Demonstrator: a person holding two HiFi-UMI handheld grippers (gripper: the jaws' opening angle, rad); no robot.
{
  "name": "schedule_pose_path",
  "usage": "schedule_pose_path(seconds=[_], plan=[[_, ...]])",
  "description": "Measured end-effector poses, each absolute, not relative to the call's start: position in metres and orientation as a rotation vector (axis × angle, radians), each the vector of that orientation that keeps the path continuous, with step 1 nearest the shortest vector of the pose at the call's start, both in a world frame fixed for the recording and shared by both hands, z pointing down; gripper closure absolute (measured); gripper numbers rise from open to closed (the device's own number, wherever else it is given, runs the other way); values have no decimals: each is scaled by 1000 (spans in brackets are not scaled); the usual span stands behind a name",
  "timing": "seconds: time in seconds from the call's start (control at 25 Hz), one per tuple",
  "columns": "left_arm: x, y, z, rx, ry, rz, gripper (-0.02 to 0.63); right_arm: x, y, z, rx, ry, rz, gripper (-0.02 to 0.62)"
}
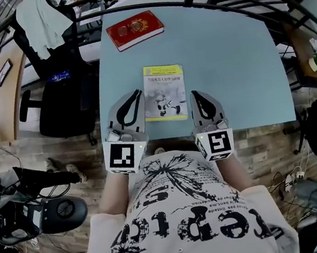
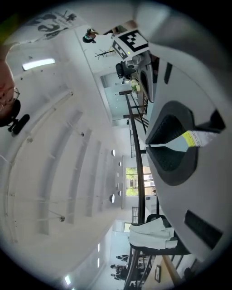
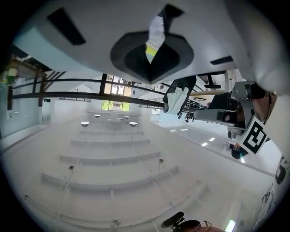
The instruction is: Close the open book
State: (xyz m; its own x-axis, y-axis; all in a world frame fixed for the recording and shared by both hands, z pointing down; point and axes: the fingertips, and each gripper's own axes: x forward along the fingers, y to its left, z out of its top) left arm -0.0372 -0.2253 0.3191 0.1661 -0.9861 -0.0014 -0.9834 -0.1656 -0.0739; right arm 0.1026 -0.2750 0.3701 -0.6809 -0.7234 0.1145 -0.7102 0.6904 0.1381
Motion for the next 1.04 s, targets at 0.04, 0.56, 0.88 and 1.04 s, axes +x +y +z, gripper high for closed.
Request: schedule_pose_path(seconds=[0.04,0.56,0.88,1.04], plan=[[-40,-225,316,-2346,1993,-65,575,100,-275,369,1166,-2742,-125,586],[-47,-230,316,-2361,1982,-57,575,86,-278,367,1134,-2747,-143,586],[-52,-236,329,-2408,2014,-50,575,82,-283,371,1118,-2744,-125,586],[-53,-240,333,-2424,2023,-41,575,80,-287,371,1115,-2741,-129,586]])
